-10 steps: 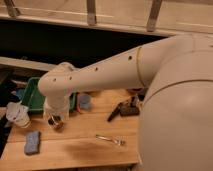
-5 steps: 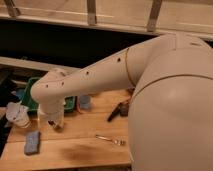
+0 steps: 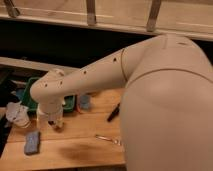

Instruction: Place sponge in metal cup

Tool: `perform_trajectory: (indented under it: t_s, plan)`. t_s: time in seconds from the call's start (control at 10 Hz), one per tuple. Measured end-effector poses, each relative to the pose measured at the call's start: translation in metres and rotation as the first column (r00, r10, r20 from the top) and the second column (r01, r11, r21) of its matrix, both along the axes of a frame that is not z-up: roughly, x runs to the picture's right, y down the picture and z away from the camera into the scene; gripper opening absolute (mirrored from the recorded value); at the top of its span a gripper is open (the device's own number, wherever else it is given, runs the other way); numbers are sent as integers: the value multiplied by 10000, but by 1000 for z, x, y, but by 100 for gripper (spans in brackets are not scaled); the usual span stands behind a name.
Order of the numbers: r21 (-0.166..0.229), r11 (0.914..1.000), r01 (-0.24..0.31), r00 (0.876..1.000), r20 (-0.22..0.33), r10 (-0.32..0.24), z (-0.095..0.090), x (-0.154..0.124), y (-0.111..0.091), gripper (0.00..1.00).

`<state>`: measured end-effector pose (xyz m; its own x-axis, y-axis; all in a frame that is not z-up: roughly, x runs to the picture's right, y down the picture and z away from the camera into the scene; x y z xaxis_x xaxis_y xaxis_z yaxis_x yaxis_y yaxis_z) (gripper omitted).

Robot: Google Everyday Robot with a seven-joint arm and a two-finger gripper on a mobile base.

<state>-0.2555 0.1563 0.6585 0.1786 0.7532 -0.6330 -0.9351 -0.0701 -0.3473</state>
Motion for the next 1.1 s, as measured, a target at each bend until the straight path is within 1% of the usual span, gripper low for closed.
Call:
perform_trajectory:
  t_s: [0.1, 0.2, 0.3, 0.5, 0.6, 0.8, 1.0, 1.1]
  plan:
    - [-451, 9983, 377, 9987, 366, -361, 26, -35, 12, 61]
    - [-667, 9962, 565, 9971, 538, -530, 36, -47, 20, 61]
    - [-962, 9928, 711, 9949, 779, -637, 48, -59, 29, 61]
    - [-1377, 9872, 803, 9921, 1064, -658, 64, -69, 42, 61]
    - [-1532, 9845, 854, 9898, 1262, -662, 68, -78, 48, 61]
    - [-1698, 9812, 923, 9857, 1548, -659, 71, -93, 54, 61]
    - [-1719, 9795, 1046, 9803, 1838, -725, 67, -111, 56, 61]
    - [-1724, 9796, 1029, 9816, 1769, -720, 69, -108, 54, 61]
